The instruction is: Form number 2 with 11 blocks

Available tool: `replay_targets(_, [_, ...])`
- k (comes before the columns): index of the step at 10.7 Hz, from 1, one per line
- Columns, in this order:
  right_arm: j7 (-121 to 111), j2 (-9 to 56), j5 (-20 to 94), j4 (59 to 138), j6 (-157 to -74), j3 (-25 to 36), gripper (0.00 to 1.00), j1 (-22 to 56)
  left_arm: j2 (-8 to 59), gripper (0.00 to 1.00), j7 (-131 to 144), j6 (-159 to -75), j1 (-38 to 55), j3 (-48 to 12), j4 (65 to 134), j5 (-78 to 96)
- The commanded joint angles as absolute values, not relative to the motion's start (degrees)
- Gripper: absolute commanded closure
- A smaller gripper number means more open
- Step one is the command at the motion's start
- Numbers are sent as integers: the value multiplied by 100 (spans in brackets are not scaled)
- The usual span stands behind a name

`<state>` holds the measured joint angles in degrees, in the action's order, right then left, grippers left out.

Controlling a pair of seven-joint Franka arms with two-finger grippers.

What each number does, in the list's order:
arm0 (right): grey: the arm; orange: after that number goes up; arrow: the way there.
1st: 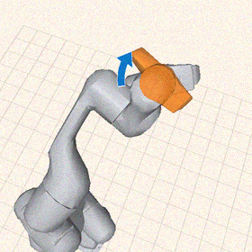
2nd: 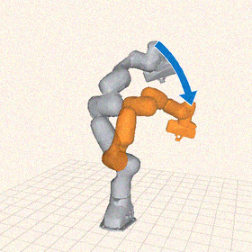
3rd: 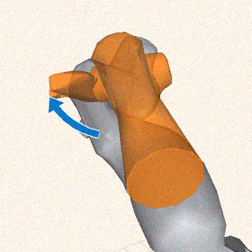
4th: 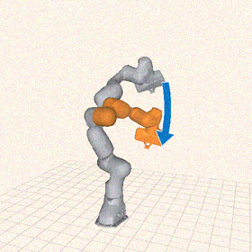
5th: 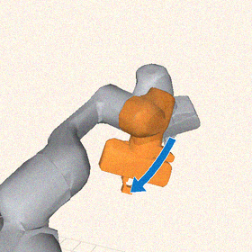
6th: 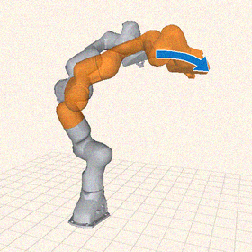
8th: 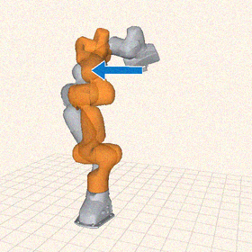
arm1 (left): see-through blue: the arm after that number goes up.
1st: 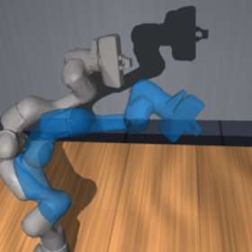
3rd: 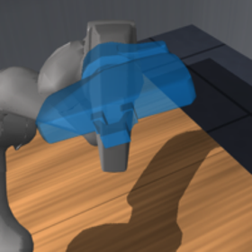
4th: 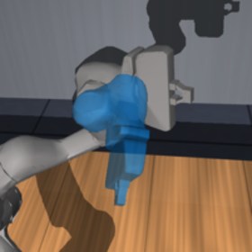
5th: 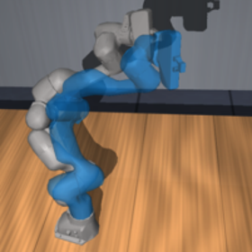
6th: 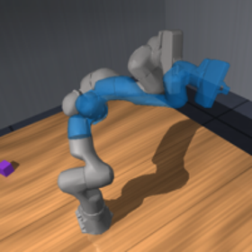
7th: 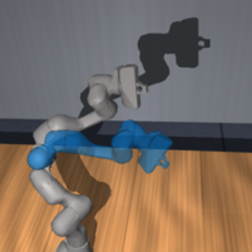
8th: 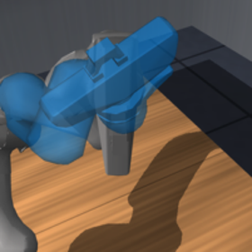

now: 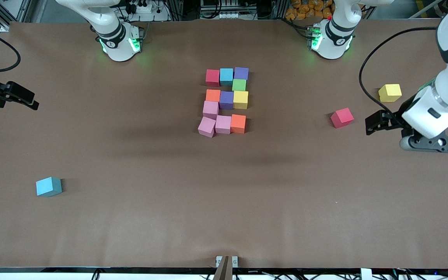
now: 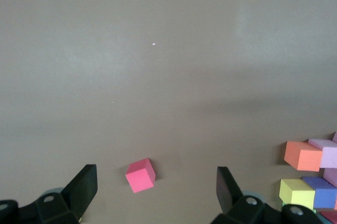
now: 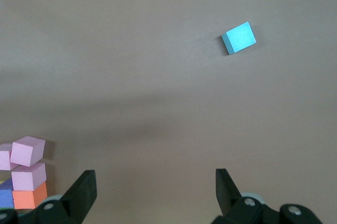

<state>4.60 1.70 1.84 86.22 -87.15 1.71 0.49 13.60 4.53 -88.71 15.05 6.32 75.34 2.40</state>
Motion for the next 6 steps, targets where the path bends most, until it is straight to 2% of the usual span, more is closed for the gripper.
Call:
replay_targets(1, [580, 132, 79, 8657, -8719, 70, 0, -35, 652, 0, 457, -8921, 1600, 791, 8330, 378])
replay_targets(6, [580, 132, 79, 8648, -8736, 70, 0, -26, 299, 0, 448, -8711, 1529, 730, 8473, 308])
